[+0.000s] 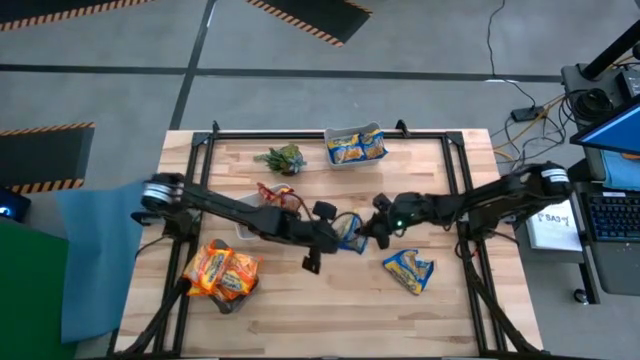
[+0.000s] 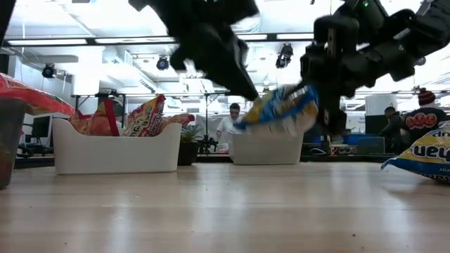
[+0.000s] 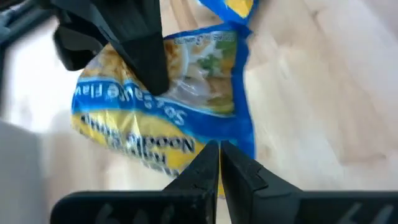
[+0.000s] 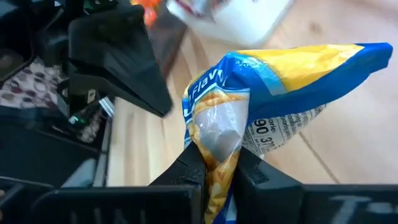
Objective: Sort Maruchan noodles
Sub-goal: Put the blue noodle pack into the gray bin
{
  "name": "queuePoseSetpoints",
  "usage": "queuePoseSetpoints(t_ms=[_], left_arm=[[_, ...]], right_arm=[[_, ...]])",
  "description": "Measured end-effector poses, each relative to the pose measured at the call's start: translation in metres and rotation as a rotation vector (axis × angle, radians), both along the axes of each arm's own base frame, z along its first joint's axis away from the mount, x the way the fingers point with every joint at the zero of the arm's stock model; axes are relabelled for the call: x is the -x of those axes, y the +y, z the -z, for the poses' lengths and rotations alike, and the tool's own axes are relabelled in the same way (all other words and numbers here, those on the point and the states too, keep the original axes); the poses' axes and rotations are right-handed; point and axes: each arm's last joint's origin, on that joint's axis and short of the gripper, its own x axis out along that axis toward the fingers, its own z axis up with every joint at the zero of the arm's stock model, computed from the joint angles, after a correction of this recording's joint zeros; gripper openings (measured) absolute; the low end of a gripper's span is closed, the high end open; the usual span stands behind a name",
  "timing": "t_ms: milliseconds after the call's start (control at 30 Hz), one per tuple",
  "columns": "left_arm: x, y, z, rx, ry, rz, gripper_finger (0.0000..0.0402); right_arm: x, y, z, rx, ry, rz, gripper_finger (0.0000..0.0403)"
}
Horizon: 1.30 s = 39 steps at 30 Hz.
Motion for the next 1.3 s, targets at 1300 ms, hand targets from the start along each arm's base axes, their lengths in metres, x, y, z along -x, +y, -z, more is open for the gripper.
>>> queuePoseSetpoints(t_ms=[1300], left_arm=[[0.18,0.041,-0.084,-0.026,-0.726,-0.249,0.0]], right_arm=[[-0.072,-0.161,-0.054,0.55,0.223,0.743,0.0027]])
